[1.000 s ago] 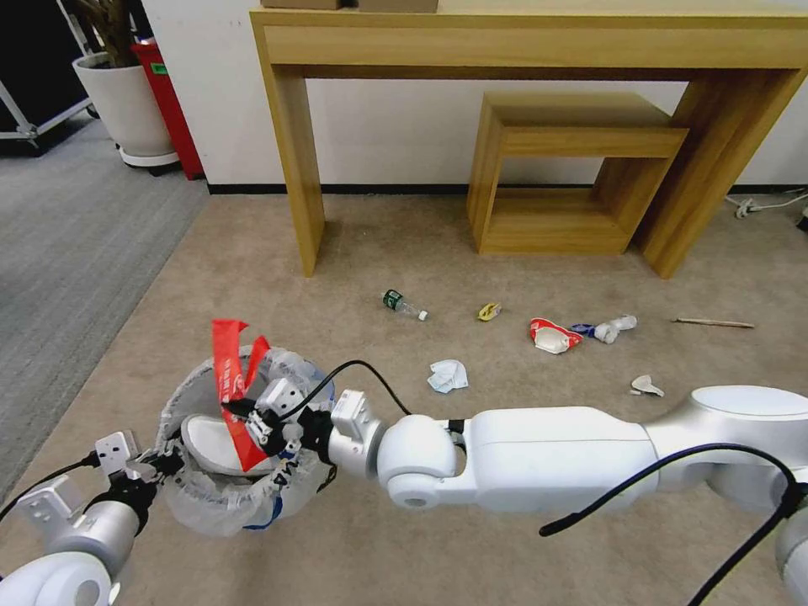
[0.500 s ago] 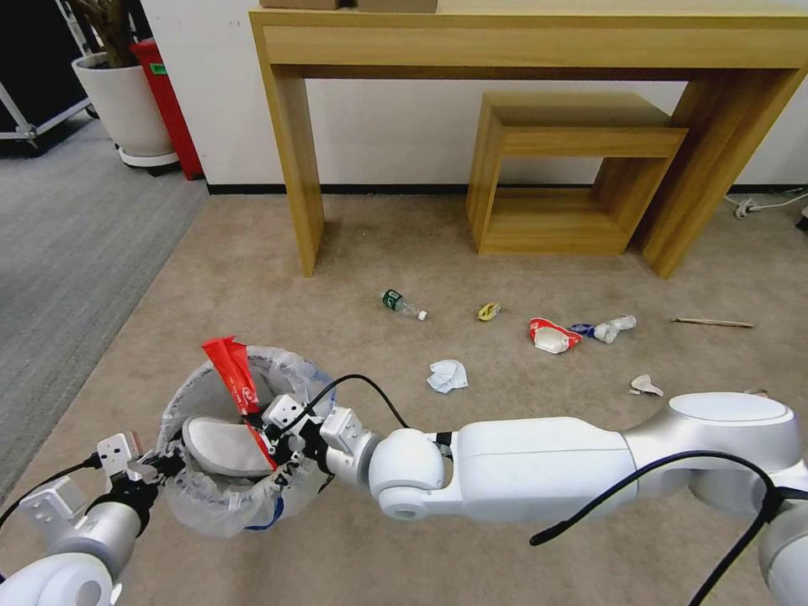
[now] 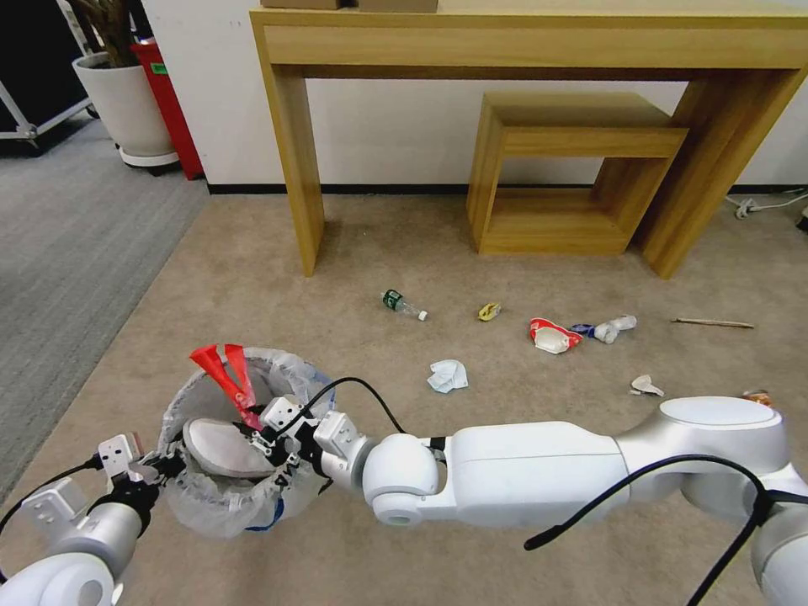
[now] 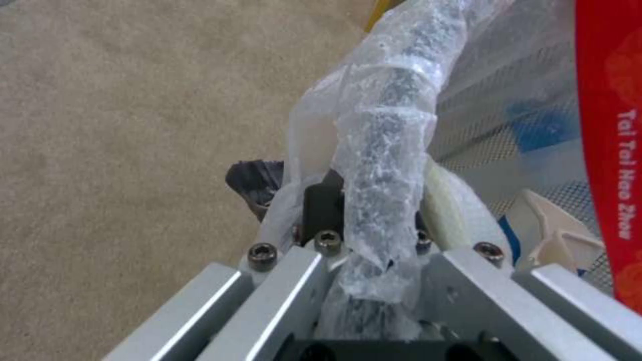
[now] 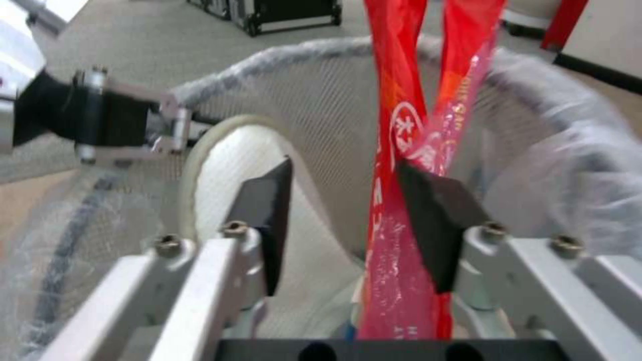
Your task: Pick up the trash bin and place the garbage on the floor into it.
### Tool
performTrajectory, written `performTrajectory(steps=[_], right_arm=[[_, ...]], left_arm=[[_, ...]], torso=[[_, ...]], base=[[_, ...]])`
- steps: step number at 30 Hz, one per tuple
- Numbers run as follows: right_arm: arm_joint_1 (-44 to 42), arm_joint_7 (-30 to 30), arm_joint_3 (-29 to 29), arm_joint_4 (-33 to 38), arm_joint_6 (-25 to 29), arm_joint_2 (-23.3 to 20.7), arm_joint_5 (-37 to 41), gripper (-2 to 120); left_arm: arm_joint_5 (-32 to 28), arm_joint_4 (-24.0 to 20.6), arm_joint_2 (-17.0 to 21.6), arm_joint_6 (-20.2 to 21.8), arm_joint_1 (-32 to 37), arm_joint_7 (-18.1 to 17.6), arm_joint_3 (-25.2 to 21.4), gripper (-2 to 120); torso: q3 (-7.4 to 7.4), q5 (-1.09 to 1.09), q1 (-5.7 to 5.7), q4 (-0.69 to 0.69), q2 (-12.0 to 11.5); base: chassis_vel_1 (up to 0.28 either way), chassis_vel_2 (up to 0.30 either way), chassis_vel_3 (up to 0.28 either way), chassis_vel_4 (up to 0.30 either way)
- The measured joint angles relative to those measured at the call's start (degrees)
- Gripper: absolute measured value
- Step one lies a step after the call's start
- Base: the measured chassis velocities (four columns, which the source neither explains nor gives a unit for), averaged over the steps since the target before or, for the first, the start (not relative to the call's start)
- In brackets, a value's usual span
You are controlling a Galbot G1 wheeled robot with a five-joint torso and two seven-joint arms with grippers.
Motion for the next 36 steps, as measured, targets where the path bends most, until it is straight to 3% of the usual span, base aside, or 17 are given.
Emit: performTrajectory(steps=[16, 25, 36], right_arm=[[-0.13, 0.49, -1.75, 1.28, -0.31, 0.39, 0.02, 99], [0.46, 1.02, -3.08, 2.66, -0.62, -0.98, 0.6, 100], [2.22, -2.77, -3.28, 6.78, 3.33, -5.35, 0.68, 100]], left_arm=[[-0.03, -1.77, -1.12, 0.08, 0.84, -0.24, -0.66, 1], [-0.5, -1.38, -0.97, 0.07, 0.76, -0.3, -1.06, 1], [-1.44, -0.68, -1.43, 0.23, 0.62, -1.18, -1.75, 1]], torso=[[0.0, 0.0, 0.0, 0.01, 0.0], [0.0, 0.0, 0.0, 0.0, 0.0], [0.0, 0.0, 0.0, 0.0, 0.0]], base=[[0.0, 0.0, 0.0, 0.0], [0.0, 0.0, 0.0, 0.0], [0.0, 0.0, 0.0, 0.0]])
